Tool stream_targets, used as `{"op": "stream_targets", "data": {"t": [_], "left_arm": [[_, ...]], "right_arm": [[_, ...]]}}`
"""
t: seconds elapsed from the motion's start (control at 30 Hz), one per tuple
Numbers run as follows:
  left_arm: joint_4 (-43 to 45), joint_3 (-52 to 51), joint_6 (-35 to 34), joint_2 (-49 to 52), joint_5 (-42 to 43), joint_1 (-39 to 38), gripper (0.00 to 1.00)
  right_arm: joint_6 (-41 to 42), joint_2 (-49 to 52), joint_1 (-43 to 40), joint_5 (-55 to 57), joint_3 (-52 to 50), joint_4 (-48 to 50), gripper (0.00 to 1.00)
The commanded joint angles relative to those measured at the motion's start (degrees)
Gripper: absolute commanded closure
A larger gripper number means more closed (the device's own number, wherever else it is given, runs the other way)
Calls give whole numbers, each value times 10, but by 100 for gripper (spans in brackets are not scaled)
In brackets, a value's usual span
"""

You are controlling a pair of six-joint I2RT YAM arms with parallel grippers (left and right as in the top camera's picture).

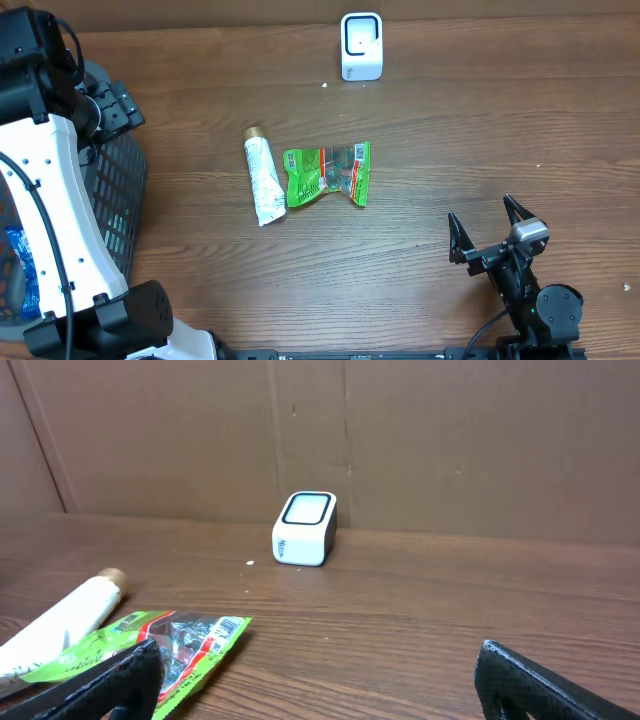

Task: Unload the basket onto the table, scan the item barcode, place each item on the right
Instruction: 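Move the left gripper back over the basket and lower it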

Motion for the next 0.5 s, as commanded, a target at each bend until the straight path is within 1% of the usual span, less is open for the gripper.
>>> {"op": "stream_targets", "data": {"t": [0.0, 0.33, 0.47], "left_arm": [[1, 8, 13, 5, -9, -5, 13], [1, 8, 13, 24, -9, -14, 12], [12, 8, 10, 25, -29, -10, 7]], "right_arm": [[2, -5, 3, 2, -6, 3, 0], [2, -5, 3, 2, -6, 3, 0], [2, -5, 3, 2, -6, 3, 0]]}}
